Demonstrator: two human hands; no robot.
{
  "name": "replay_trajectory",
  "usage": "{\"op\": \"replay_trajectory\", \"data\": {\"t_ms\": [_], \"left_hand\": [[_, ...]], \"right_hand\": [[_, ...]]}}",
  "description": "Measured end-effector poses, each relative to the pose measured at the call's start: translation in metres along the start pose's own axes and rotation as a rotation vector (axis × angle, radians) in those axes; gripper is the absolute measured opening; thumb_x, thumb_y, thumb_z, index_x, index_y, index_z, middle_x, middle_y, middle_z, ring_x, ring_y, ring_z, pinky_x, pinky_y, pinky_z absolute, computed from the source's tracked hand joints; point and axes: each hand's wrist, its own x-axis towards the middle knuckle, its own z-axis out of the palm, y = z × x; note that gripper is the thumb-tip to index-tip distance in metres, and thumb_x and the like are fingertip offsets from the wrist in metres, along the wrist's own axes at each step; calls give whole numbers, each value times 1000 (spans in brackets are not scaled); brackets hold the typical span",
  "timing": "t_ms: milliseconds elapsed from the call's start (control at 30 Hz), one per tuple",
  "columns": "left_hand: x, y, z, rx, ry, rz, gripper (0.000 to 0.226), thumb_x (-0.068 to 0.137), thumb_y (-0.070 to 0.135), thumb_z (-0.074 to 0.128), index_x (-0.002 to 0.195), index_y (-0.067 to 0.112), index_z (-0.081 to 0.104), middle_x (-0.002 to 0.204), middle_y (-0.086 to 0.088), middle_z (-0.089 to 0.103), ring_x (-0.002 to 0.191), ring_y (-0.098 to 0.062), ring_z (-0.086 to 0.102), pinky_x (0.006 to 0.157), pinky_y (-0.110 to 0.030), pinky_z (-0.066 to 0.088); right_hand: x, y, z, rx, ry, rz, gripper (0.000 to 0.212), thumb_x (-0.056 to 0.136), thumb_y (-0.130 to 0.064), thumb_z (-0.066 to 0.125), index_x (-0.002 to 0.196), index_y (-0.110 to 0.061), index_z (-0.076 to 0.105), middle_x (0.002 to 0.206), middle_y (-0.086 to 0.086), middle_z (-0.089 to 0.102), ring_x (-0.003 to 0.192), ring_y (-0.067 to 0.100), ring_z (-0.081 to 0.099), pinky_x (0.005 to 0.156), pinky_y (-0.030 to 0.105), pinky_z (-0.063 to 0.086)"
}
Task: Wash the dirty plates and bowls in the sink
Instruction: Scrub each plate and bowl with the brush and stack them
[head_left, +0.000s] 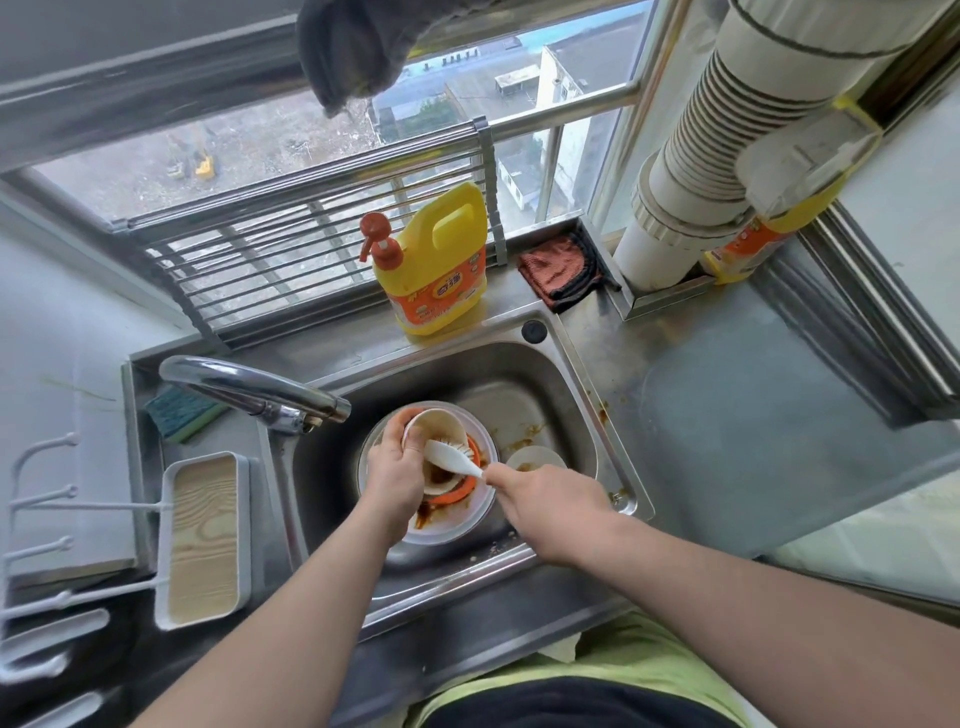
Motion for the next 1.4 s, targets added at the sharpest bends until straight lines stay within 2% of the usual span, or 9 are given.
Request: {"op": "replay_trajectory", "data": {"t_ms": [133,333,433,567,733,933,1167,1300,1400], "left_hand": [[0,7,4,135,16,48,20,108,50,48,126,59,53,132,-3,34,115,-27,49,111,-44,43],[-3,-1,-3,638,-61,298,46,100,62,54,144,50,53,126,-2,31,126,-27,41,118,-44,38],[-8,-8,-3,954,-60,591,55,95,63,60,147,47,48,120,-5,33,118,-31,37,107,-45,39],[-6,-21,2,974,15,801,74,79,52,85,141,43,45,114,-10,37,108,-37,42,90,-51,52],[-9,-24,6,568,85,409,63,90,49,77,147,40,49,125,-4,35,113,-18,38,107,-34,37],[-15,-27,28,-267,145,-149,49,101,68,44,142,41,45,136,0,59,123,-26,59,109,-55,50],[-31,-17,87,-93,-11,-217,32,96,22,52,120,42,59,111,-1,68,95,-30,70,73,-55,65],[-17,-24,126,290,-87,-254,42,91,14,51,131,23,57,124,-8,67,109,-31,65,96,-43,56],[-8,-28,147,532,-114,-305,45,98,12,52,143,11,49,141,-15,57,129,-35,56,107,-38,46]], "right_hand": [[-6,4,8,156,-106,-20,23,110,-45,33,132,-47,40,108,11,68,94,38,63,80,48,57],[-4,41,13,-144,-11,-44,41,111,-29,35,140,-55,21,110,6,69,90,38,66,64,41,47],[-7,50,19,-209,31,-60,47,109,-23,39,140,-54,21,103,4,69,81,38,65,60,40,48],[-6,56,22,-179,70,-31,39,109,-27,37,139,-52,29,100,3,70,81,38,66,62,42,54],[-7,64,14,39,73,36,29,110,-42,32,137,-51,39,94,3,70,82,34,64,70,43,56],[5,81,16,765,175,129,22,106,-39,55,125,-48,62,76,-19,65,62,2,53,67,27,41],[3,103,0,1000,286,212,14,105,-41,59,109,-51,68,75,-27,67,71,2,57,75,29,46],[0,117,2,934,237,264,12,104,-44,58,111,-50,66,78,-16,70,75,10,63,80,42,58],[-2,121,1,812,151,284,18,106,-42,53,120,-46,63,100,-11,72,87,13,65,87,36,56]]}}
